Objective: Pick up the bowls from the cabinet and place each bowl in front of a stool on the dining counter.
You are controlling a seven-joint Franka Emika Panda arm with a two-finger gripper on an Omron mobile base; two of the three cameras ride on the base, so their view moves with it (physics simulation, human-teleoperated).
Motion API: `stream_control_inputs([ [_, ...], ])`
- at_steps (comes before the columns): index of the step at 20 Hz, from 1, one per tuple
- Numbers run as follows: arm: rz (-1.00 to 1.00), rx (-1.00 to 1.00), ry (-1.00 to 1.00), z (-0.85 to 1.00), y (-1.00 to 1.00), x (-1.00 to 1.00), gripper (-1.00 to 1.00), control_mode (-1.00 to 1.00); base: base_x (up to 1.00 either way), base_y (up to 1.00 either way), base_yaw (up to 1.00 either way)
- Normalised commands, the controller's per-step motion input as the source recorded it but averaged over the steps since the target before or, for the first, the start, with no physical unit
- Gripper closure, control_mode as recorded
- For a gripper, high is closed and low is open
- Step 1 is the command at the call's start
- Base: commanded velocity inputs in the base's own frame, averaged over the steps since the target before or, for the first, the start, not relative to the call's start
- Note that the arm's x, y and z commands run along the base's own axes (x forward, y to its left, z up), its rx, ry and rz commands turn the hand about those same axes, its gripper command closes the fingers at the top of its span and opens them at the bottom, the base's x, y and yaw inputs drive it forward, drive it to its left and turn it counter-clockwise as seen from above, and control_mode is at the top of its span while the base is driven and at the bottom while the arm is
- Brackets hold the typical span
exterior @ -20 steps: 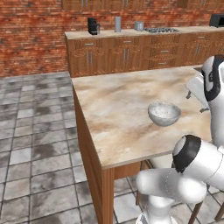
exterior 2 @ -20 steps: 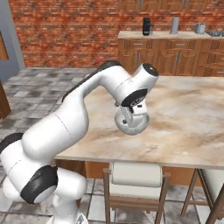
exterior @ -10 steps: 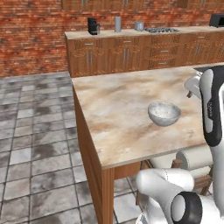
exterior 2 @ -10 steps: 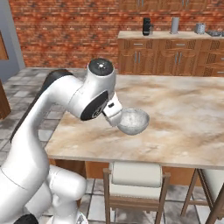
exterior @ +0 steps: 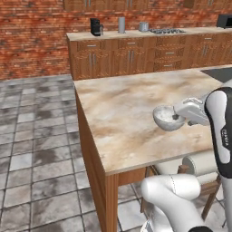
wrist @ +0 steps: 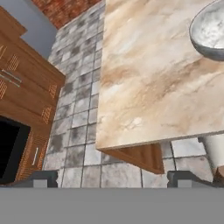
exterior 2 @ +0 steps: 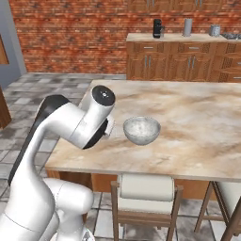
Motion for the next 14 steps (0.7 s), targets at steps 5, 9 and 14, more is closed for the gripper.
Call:
stream_control_inputs([
  [5,0.35,-0.03,0.09,0.17,0.81,0.04,-1.0,-1.0,0.0,0.0,0.0],
  [9,0.01,-0.32,0.11,0.14,0.65,-0.08,-1.0,-1.0,0.0,0.0,0.0],
  [14,0.0,-0.42,0.0,0.04,0.4,0.0,-1.0,-1.0,0.0,0.0,0.0],
])
